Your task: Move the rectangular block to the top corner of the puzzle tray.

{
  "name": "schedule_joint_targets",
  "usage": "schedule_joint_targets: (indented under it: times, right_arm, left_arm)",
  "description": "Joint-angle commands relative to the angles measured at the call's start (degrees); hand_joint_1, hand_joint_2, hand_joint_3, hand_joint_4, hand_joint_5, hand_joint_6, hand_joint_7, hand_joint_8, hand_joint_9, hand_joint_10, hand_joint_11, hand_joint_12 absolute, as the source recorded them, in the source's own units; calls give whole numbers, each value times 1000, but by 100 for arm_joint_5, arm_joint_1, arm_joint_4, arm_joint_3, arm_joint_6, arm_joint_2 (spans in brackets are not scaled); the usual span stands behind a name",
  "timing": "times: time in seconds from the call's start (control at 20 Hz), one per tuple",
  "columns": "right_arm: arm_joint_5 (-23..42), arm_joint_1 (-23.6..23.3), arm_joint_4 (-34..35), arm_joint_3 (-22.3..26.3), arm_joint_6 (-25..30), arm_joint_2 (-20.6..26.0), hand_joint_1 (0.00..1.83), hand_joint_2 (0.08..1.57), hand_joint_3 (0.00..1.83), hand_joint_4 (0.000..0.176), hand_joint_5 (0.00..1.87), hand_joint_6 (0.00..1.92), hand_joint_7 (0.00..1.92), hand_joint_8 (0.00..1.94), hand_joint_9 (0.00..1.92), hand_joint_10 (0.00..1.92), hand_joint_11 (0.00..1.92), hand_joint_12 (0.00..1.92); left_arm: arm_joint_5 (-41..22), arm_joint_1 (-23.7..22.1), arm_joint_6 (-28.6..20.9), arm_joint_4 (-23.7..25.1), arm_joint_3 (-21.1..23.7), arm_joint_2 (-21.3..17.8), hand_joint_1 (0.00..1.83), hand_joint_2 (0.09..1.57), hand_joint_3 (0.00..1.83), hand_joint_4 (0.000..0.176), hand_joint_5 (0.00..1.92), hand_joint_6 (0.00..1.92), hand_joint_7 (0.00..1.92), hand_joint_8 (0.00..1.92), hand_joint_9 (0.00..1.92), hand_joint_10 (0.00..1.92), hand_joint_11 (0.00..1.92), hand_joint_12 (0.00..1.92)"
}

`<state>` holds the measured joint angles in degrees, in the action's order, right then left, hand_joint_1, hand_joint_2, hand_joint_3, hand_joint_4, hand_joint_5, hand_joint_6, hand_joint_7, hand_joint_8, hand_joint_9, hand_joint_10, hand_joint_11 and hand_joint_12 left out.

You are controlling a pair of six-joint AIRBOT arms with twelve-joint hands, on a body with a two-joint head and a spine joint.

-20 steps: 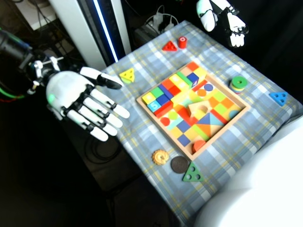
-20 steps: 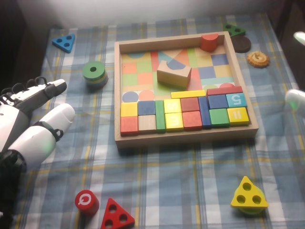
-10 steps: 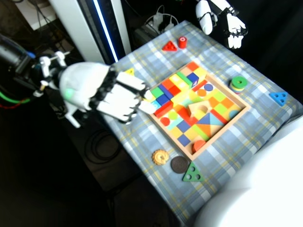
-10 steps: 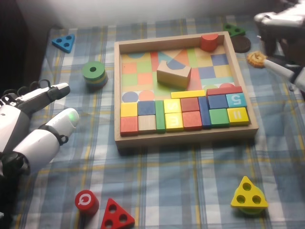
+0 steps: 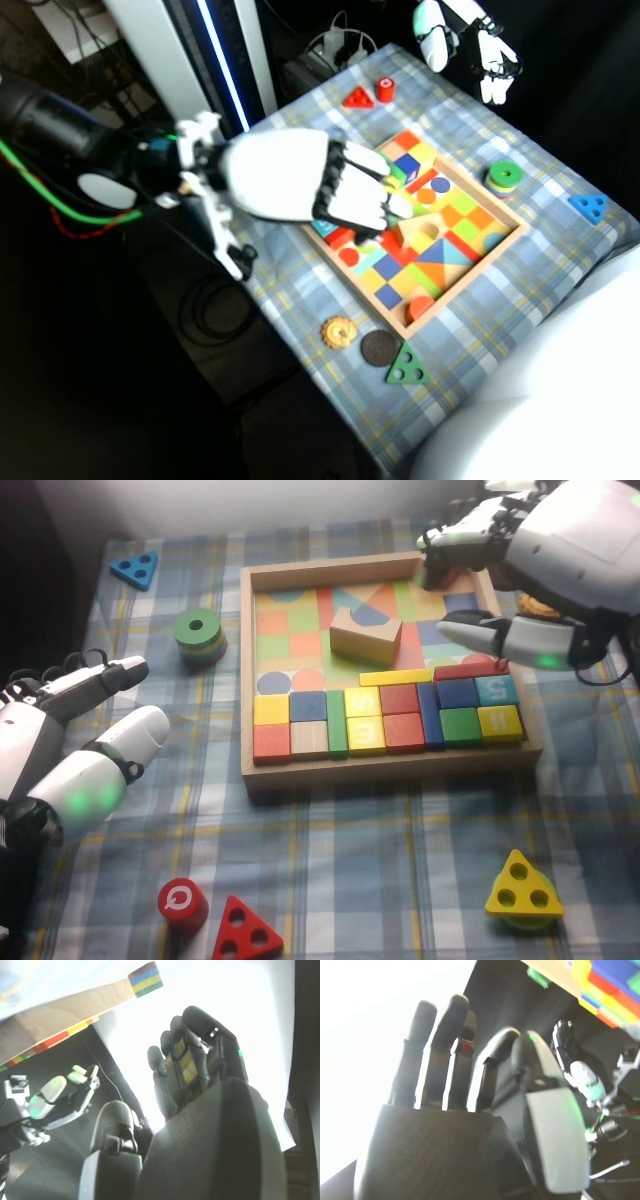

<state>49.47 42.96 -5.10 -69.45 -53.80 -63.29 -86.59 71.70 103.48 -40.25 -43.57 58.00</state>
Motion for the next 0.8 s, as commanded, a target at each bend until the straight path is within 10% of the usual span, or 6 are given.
schedule_joint_targets:
  times: [0.0, 0.25, 0.45, 0.6, 0.65, 0.75]
  right_arm:
    - [573, -112, 20, -35, 28, -26, 515, 1262, 0, 0, 617, 355, 751, 280, 591, 618, 231, 1468]
    - [247, -195, -73, -232, 28, -232, 227, 1236, 7, 0, 319, 0, 383, 2, 373, 82, 2, 1355]
    - [-4, -284, -247, -409, 224, -385, 366, 1370, 51, 25, 232, 3, 157, 3, 84, 11, 0, 386]
    - [-19, -284, -562, -951, 1348, -621, 624, 1347, 166, 44, 417, 30, 313, 12, 190, 47, 0, 608]
    - [-40, -284, -616, -1088, 1599, -666, 759, 1296, 253, 0, 530, 27, 388, 353, 37, 983, 0, 1476]
    - [-97, -284, -744, -1138, 1557, -687, 1127, 1280, 377, 0, 592, 4, 393, 1792, 510, 1858, 543, 1903]
  left_arm:
    - [-619, -39, -30, 257, -37, -21, 190, 1284, 0, 0, 526, 7, 480, 7, 427, 37, 0, 1176]
    - [-589, -37, -33, 255, -39, -21, 177, 1289, 1, 0, 525, 2, 479, 1, 442, 30, 0, 1210]
    - [-587, -37, -34, 265, -46, -23, 160, 1287, 0, 0, 518, 0, 476, 1, 445, 22, 0, 1222]
    - [-584, -34, -48, 265, -46, -23, 158, 1274, 0, 0, 525, 3, 479, 1, 448, 16, 0, 1199]
    - [-579, -34, -48, 265, -45, -23, 166, 1278, 0, 0, 525, 2, 483, 3, 452, 17, 0, 1193]
    - [-576, -33, -48, 267, -45, -24, 177, 1275, 0, 0, 522, 1, 485, 2, 458, 15, 0, 1192]
